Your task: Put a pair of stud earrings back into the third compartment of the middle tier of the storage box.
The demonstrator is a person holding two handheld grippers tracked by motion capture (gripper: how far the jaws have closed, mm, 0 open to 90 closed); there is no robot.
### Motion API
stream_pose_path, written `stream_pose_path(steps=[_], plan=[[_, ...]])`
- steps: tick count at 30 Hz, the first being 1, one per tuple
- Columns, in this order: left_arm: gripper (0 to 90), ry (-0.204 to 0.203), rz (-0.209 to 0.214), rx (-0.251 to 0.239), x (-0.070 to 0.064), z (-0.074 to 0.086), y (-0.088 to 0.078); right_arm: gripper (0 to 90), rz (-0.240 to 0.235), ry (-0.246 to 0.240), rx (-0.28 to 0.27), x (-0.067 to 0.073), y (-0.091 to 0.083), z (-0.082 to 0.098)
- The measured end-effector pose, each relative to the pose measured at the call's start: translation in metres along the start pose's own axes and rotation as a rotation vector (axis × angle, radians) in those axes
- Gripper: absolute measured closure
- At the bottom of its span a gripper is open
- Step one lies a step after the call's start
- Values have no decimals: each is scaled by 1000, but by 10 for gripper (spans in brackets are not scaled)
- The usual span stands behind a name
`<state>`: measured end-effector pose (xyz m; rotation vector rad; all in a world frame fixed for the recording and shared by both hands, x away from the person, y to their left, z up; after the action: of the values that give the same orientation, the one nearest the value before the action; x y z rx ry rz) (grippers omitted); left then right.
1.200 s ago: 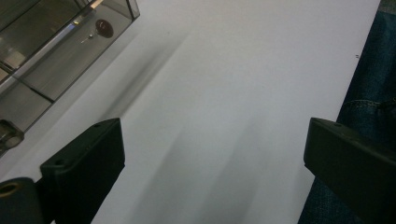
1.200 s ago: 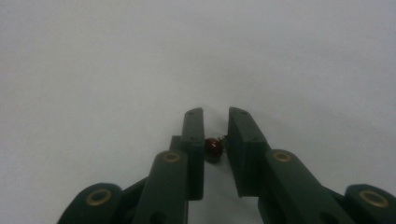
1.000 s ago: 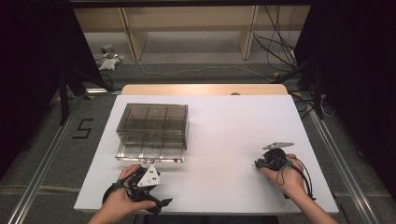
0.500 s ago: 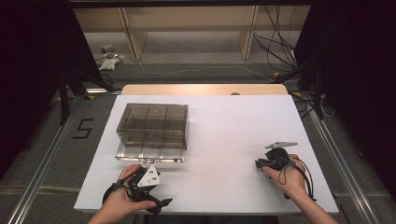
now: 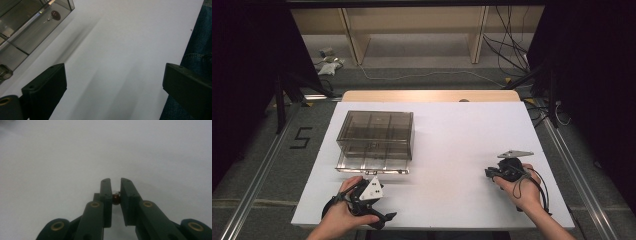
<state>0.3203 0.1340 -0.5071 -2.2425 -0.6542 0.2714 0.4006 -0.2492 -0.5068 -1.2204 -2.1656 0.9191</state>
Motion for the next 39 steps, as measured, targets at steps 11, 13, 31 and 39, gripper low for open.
stream_pose_path(steps=[11, 13, 31, 39], plan=[[52, -1, 1, 0, 0, 0, 0, 811, -16, -12, -26, 3, -2, -3], [52, 2, -1, 4, 0, 0, 0, 811, -21, -15, -29, 3, -2, -3], [53, 2, 1, 5, 0, 0, 0, 811, -52, -51, -59, 8, -3, -8], [53, 1, 1, 4, 0, 0, 0, 811, -70, -64, -77, 12, -3, -11]])
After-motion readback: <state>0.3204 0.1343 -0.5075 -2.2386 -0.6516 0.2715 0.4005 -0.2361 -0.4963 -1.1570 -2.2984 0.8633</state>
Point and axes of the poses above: each handheld gripper's, and its own axes: y roughly forward along the jaws, z roughly out of its underside, x roughly to its left, the point moved 5 cm from there along y, roughly forward along the jaws, and after that the axes turned 2 degrees about -y, right-handed, at the moved point
